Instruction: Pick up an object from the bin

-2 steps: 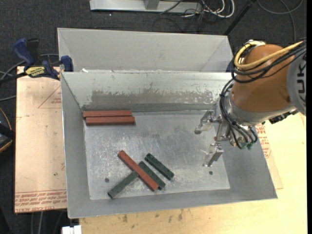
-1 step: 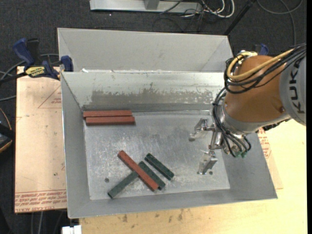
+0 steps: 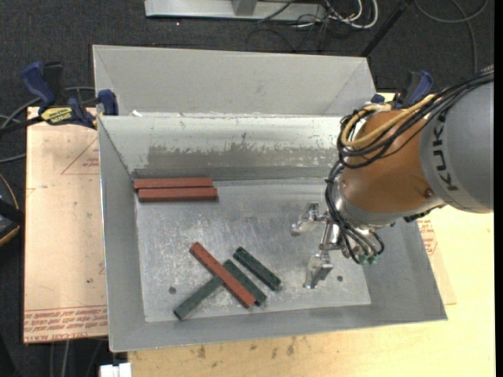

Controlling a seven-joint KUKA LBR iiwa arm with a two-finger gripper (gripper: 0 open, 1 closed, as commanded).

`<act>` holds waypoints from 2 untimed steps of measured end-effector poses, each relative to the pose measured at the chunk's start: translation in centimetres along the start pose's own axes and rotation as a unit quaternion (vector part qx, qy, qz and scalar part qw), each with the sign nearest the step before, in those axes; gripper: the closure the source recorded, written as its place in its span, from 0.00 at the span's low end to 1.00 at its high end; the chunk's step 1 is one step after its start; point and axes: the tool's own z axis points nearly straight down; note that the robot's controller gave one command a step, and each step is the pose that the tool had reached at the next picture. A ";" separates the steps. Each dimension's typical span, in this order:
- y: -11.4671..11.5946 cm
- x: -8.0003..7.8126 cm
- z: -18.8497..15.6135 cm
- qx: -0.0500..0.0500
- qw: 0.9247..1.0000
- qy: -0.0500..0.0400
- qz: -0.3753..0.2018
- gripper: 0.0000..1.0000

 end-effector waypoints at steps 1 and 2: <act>7.4 -0.2 7.2 -0.003 1.000 -0.004 0.017 1.00; 7.4 -0.2 7.2 -0.003 1.000 -0.004 0.017 1.00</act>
Offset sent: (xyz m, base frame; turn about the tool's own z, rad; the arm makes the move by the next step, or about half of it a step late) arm 0.0000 0.0000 0.0000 0.0000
